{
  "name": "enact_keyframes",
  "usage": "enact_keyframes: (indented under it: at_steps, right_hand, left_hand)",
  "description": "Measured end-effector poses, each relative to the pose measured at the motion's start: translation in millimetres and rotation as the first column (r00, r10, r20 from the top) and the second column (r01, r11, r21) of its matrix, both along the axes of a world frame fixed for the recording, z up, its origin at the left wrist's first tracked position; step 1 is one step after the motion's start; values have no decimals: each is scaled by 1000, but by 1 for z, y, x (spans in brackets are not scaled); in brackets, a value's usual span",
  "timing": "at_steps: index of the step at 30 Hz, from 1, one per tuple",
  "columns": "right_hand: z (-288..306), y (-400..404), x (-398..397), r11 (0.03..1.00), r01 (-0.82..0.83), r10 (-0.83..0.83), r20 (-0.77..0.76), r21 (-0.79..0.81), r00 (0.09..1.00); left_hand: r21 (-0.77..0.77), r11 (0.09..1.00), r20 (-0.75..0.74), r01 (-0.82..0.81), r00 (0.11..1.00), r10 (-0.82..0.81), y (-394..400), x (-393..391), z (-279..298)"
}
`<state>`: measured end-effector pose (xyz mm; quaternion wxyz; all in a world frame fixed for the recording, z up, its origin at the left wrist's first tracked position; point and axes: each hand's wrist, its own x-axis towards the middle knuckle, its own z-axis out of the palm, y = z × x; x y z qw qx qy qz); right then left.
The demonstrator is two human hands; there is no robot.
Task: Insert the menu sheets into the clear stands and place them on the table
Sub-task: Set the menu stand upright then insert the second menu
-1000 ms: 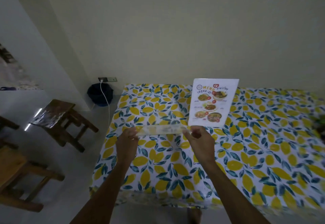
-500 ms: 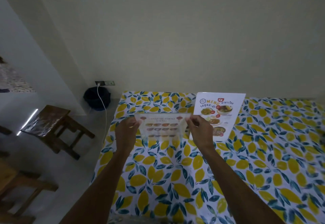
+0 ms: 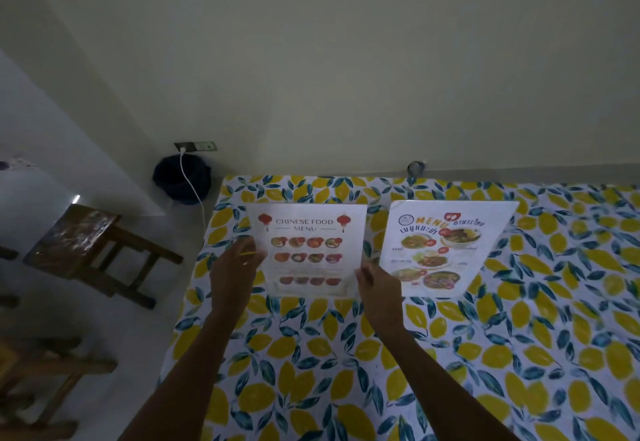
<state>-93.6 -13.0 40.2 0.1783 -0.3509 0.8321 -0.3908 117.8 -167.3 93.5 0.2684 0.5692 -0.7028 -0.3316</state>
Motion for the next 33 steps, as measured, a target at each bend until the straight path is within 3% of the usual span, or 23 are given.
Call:
enact_keyframes:
  at_steps: [4, 18, 22, 29, 33]
  right_hand:
    - [-4, -2, 0, 999, -18, 16, -65, -32, 998]
    - [-10, -1, 4, 1000, 1, -2, -61, -6, 998]
    - [2, 5, 4, 998, -49, 51, -82, 27, 995]
    - [36, 50, -20, 940, -159, 251, -296, 301, 922]
    - [52, 89, -36, 901, -93, 253, -339, 425, 906]
  left_hand:
    - [-19, 1000, 11, 18, 1000, -18, -2, -4, 2]
    - [-101, 995, 46, 3, 999, 1, 8, -8, -9]
    - [30, 1000, 67, 8, 998, -10, 12, -2, -10]
    - [0, 993, 322, 115, 940, -109, 51, 19, -21]
    - [19, 977, 322, 214, 924, -209, 87, 6, -29]
